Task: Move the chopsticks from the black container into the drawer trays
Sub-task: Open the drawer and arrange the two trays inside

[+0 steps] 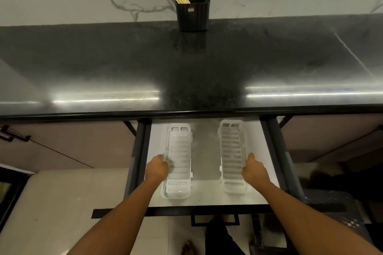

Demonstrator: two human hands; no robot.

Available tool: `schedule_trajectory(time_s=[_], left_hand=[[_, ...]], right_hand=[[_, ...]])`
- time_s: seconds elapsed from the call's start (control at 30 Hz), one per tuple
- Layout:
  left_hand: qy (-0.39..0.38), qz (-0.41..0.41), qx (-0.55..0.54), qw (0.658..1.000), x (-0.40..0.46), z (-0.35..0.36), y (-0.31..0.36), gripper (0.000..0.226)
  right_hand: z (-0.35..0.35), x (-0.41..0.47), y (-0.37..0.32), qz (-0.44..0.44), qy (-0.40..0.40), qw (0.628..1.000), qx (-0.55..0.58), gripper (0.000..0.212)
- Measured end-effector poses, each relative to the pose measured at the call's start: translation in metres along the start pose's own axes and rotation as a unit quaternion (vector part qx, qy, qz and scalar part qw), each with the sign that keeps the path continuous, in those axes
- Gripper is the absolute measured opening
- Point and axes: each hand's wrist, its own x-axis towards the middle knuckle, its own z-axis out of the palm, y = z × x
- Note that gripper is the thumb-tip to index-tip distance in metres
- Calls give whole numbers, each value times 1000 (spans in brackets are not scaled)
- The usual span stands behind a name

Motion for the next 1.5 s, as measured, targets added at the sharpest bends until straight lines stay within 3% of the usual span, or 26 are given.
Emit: schedule_trajectory(time_s=[0.3,0.73,1.5], left_hand=[[-4,11,-27,1000,1,1,-5,34],[-47,14,-75,996,-9,23,4,37],[-72,7,-106,992,-5,30,-1,38]], right_hand=[[1,2,5,10,4,1000,5,43],[14,-9,-4,-31,-6,999,42,29],[28,-6,-3,-51,-22,996,73,36]])
